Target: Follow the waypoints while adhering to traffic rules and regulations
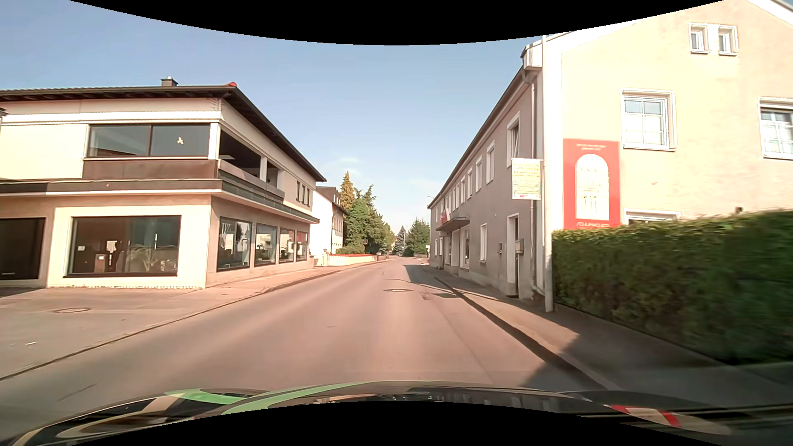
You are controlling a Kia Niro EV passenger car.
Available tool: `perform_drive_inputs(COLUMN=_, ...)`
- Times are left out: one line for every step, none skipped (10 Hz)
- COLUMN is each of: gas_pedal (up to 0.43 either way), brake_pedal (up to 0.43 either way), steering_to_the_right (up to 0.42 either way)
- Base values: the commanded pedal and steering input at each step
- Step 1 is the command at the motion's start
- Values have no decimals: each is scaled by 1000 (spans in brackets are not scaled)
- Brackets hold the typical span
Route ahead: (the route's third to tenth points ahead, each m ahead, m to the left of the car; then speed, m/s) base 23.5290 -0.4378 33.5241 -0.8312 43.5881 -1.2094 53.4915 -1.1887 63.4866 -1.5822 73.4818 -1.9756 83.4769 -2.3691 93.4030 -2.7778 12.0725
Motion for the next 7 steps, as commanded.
perform_drive_inputs(gas_pedal=110, brake_pedal=0, steering_to_the_right=7)
perform_drive_inputs(gas_pedal=110, brake_pedal=0, steering_to_the_right=7)
perform_drive_inputs(gas_pedal=110, brake_pedal=0, steering_to_the_right=7)
perform_drive_inputs(gas_pedal=110, brake_pedal=0, steering_to_the_right=7)
perform_drive_inputs(gas_pedal=110, brake_pedal=0, steering_to_the_right=7)
perform_drive_inputs(gas_pedal=110, brake_pedal=0, steering_to_the_right=7)
perform_drive_inputs(gas_pedal=110, brake_pedal=0, steering_to_the_right=5)
